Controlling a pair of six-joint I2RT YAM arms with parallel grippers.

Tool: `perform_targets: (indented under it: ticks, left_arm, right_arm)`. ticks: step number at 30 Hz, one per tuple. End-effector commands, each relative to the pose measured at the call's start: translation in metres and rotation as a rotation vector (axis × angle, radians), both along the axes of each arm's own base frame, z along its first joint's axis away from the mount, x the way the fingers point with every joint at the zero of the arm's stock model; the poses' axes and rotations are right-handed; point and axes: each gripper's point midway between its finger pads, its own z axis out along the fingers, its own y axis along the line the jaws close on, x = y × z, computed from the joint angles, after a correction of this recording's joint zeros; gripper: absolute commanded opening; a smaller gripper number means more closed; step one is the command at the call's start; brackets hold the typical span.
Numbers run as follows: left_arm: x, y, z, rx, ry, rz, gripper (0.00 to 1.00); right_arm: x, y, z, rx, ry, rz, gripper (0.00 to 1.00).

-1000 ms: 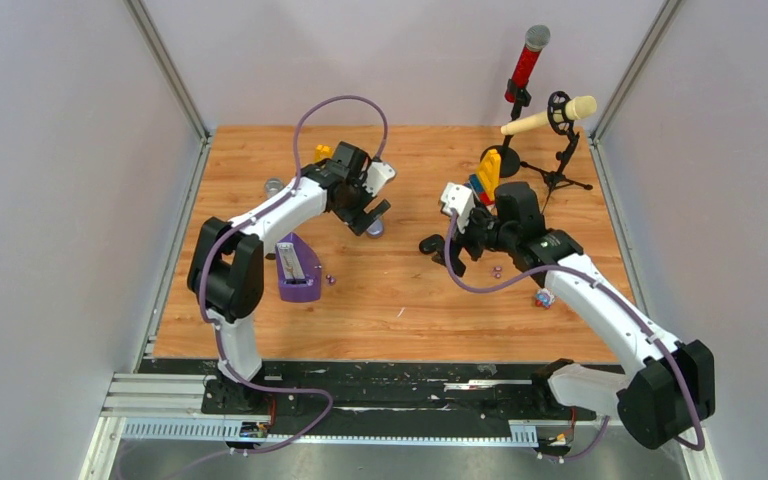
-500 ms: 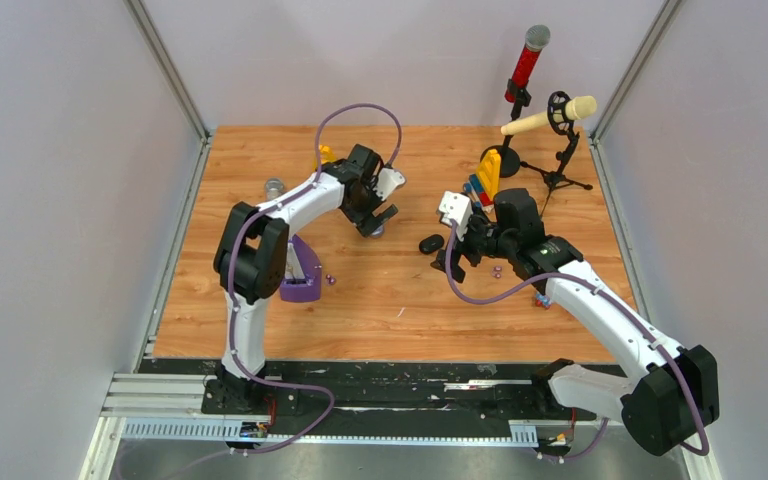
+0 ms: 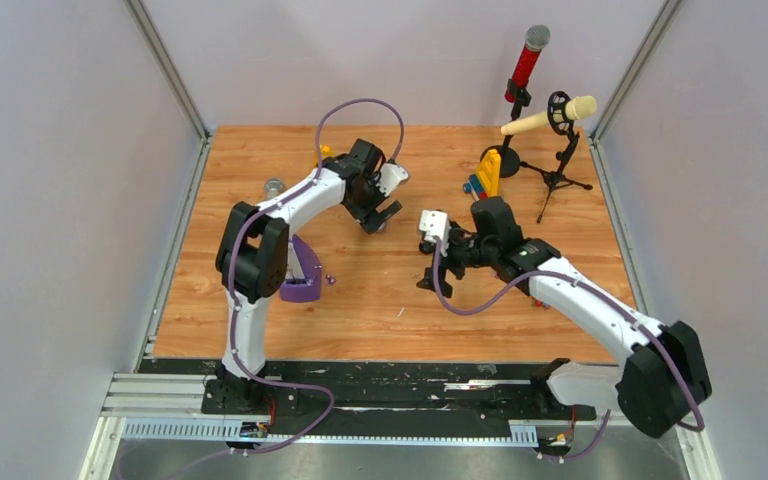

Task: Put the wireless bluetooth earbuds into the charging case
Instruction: Adjust the charging case at the center of the board.

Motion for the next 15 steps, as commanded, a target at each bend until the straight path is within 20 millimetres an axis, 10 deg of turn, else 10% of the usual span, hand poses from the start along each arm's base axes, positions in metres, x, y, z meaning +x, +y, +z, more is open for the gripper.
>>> perform_targets:
  ticks: [1, 15]
  left_arm:
    - [-0.002, 0.009, 0.085, -0.123, -0.104, 0.044, 1.00]
    - [-0.016, 0.140, 0.183, -0.192, -0.281, 0.391, 1.00]
  right_arm:
    - [-0.006, 0.040, -0.015, 0.009, 0.001, 0.143, 0.98]
    - [0.052, 0.167, -0.056, 0.017, 0.144, 0.143, 0.93]
